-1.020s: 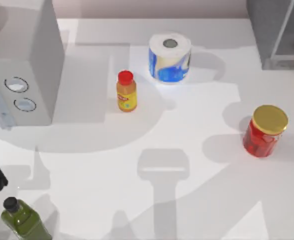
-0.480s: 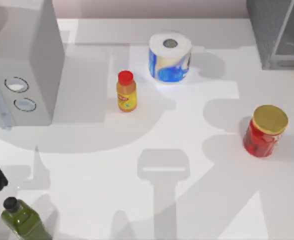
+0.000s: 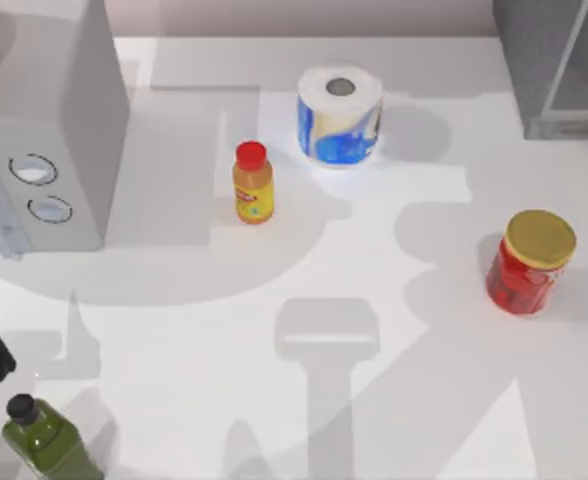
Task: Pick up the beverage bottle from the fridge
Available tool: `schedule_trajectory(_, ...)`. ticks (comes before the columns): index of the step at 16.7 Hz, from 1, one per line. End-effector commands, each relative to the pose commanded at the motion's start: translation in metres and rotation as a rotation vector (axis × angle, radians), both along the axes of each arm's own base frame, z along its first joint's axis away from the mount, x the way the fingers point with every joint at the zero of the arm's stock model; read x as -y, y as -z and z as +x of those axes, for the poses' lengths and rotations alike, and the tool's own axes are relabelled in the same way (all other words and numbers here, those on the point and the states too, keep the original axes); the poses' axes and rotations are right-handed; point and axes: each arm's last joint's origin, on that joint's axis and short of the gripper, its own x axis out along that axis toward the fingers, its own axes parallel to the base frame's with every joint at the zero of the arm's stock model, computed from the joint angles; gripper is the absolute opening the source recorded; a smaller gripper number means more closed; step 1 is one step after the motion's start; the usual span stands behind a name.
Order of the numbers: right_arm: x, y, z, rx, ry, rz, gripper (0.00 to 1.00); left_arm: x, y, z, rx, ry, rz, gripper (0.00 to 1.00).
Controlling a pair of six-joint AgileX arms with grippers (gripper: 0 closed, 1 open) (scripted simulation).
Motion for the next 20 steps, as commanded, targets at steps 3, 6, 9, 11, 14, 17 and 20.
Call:
schedule_trajectory(3, 0.001, -0.009, -0.013, 0.022, 0.001, -0.002, 0.0, 0.0, 0.0, 0.0, 0.0, 0.0, 0.0, 1.0)
schedule_trajectory(6, 0.001, -0.013, -0.039, 0.024, 0.001, -0.001, 0.0, 0.0, 0.0, 0.0, 0.0, 0.0, 0.0, 1.0)
schedule_trajectory(9, 0.001, -0.01, -0.068, 0.01, 0.0, 0.003, 0.0, 0.0, 0.0, 0.0, 0.0, 0.0, 0.0, 1.0)
schedule_trajectory(11, 0.0, -0.006, -0.085, 0.007, 0.0, 0.002, 0.0, 0.0, 0.0, 0.0, 0.0, 0.0, 0.0, 1.0)
schedule_trajectory(14, -0.001, 0.0, -0.099, 0.0, 0.0, 0.0, 0.0, 0.0, 0.0, 0.0, 0.0, 0.0, 0.0, 1.0)
schedule_trajectory(17, -0.001, 0.0, -0.1, -0.001, 0.0, 0.0, 0.0, 0.0, 0.0, 0.0, 0.0, 0.0, 0.0, 1.0)
schedule_trajectory(20, -0.004, 0.0, -0.099, -0.006, -0.006, 0.003, 0.0, 0.0, 0.0, 0.0, 0.0, 0.0, 0.0, 1.0)
